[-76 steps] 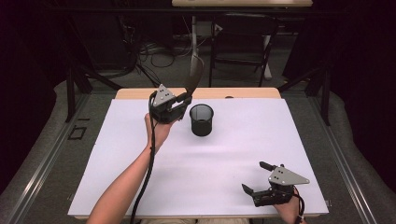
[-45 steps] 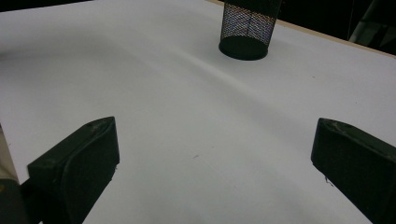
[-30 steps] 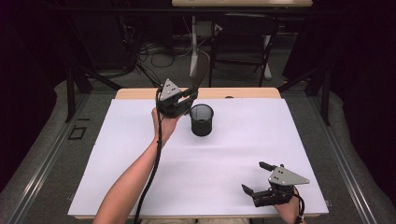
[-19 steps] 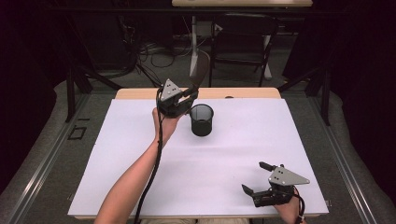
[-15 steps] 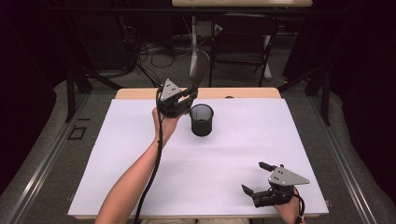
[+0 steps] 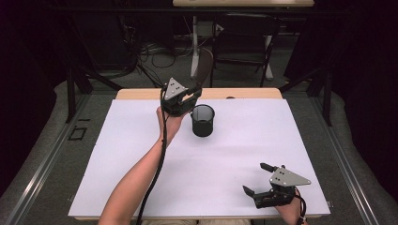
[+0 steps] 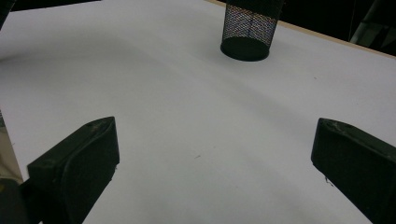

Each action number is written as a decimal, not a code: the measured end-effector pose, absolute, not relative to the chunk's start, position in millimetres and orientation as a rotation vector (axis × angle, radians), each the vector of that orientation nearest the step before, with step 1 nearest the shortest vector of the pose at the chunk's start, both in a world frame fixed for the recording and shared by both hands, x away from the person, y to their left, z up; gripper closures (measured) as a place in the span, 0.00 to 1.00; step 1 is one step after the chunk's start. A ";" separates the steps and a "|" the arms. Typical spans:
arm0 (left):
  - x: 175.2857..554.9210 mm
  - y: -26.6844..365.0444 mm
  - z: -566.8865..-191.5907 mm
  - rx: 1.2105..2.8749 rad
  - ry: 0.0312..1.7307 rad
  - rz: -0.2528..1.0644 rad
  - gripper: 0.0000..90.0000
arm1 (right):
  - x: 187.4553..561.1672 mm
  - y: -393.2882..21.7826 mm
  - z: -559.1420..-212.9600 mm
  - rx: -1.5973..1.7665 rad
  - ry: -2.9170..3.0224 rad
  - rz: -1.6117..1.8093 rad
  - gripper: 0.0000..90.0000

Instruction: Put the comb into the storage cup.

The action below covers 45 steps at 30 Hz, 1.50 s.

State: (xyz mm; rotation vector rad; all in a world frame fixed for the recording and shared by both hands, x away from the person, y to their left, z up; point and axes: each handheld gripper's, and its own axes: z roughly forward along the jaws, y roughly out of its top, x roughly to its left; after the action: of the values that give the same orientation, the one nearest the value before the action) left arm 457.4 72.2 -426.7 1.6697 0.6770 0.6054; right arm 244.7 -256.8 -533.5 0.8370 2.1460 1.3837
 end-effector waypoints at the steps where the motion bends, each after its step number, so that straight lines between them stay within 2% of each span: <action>1: 457.6 71.3 -427.0 1.670 0.674 0.602 0.81 | 244.8 -256.7 -533.7 0.840 2.145 1.384 0.01; 45: 468.2 53.8 -442.7 1.612 0.619 0.579 0.81 | 244.3 -257.0 -533.5 0.845 2.134 1.396 0.01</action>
State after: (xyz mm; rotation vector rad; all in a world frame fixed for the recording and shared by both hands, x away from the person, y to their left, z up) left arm 468.2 53.8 -442.7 1.6118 0.6189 0.5791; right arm 244.3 -257.0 -533.5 0.8446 2.1340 1.3959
